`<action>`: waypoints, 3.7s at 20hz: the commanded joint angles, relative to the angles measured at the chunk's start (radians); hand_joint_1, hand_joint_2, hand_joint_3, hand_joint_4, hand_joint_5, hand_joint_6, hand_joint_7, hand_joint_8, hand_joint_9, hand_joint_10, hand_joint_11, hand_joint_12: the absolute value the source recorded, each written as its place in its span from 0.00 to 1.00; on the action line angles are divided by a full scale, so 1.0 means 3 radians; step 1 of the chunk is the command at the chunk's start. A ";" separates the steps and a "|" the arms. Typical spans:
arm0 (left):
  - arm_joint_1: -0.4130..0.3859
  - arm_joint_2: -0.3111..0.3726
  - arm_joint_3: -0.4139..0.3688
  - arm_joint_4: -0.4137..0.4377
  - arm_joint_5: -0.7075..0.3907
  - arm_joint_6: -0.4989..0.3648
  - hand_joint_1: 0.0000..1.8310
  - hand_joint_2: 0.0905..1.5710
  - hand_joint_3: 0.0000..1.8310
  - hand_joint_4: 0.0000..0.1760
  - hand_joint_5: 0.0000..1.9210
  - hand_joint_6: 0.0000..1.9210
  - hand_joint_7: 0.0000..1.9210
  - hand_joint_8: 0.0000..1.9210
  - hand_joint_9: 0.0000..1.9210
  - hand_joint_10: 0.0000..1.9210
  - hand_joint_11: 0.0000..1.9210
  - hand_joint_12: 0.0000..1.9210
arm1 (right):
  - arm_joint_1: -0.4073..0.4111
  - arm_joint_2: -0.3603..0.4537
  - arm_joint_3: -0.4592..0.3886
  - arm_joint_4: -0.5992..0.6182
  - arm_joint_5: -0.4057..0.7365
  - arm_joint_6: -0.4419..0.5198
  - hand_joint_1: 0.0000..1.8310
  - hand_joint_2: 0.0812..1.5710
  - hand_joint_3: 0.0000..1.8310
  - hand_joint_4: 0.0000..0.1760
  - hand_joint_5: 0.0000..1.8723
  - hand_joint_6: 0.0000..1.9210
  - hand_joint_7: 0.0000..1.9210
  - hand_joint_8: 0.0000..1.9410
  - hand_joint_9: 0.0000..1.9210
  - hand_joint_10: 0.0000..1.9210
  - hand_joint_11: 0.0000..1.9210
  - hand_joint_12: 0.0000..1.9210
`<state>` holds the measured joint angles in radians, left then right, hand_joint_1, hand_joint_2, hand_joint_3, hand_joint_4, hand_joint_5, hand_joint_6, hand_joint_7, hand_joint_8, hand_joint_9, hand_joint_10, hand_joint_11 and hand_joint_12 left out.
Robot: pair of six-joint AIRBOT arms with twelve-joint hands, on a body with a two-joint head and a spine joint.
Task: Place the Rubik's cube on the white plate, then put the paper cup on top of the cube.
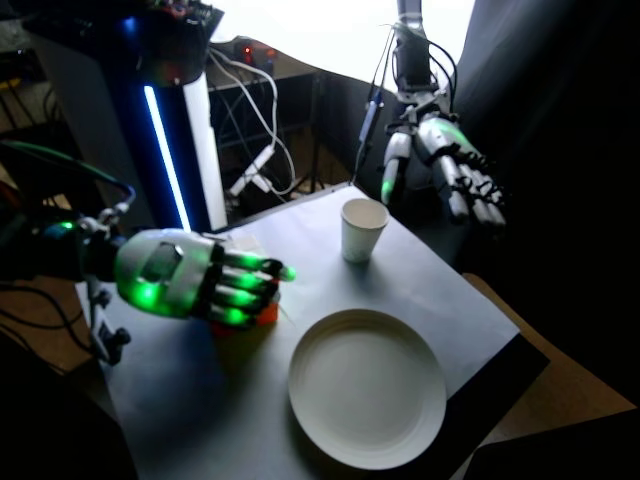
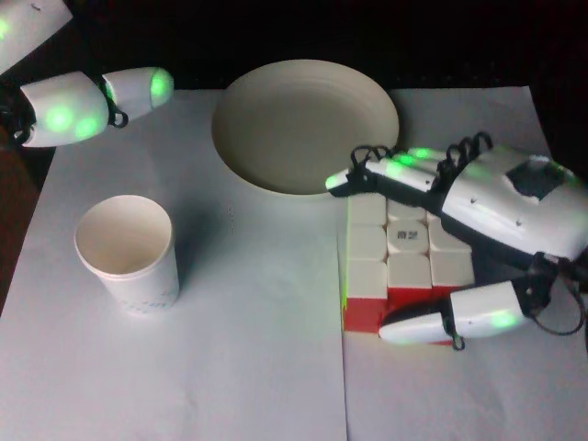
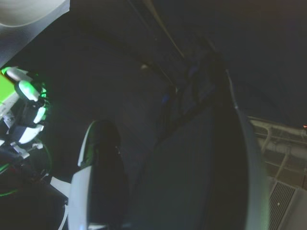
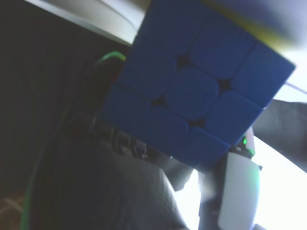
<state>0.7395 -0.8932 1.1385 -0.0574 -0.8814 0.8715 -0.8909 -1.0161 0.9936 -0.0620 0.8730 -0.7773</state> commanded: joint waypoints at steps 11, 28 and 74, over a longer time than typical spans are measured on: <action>-0.0026 0.0003 0.0020 -0.0054 -0.0393 0.0000 0.21 0.83 0.00 0.31 0.03 0.00 0.00 0.00 0.00 0.00 0.00 0.10 | 0.0726 0.0001 0.0117 -0.0090 0.0640 0.0028 0.61 0.67 0.00 0.00 0.17 0.80 0.22 0.91 0.31 1.00 0.42 1.00; -0.0008 -0.0069 0.0099 -0.0118 -0.0475 -0.0002 0.23 0.87 0.00 0.43 0.01 0.00 0.00 0.00 0.00 0.00 0.00 0.10 | 0.1454 -0.0952 0.1339 0.0196 -0.0329 0.0028 0.61 0.70 0.00 0.00 0.13 0.61 0.19 0.66 0.24 0.89 0.28 1.00; 0.0872 0.0536 -0.0599 -0.0003 -0.1052 -0.0093 0.24 0.62 0.00 0.57 0.00 0.00 0.00 0.00 0.00 0.00 0.00 0.02 | -0.0075 0.0710 -0.0318 0.0574 0.0518 -0.0665 0.37 0.77 0.00 0.09 0.03 0.00 0.06 0.00 0.01 0.28 0.00 0.60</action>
<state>1.0073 -0.7349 0.9604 -0.0441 -1.0672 0.8494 -0.9211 -0.8059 0.8982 0.1085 0.9001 -0.9771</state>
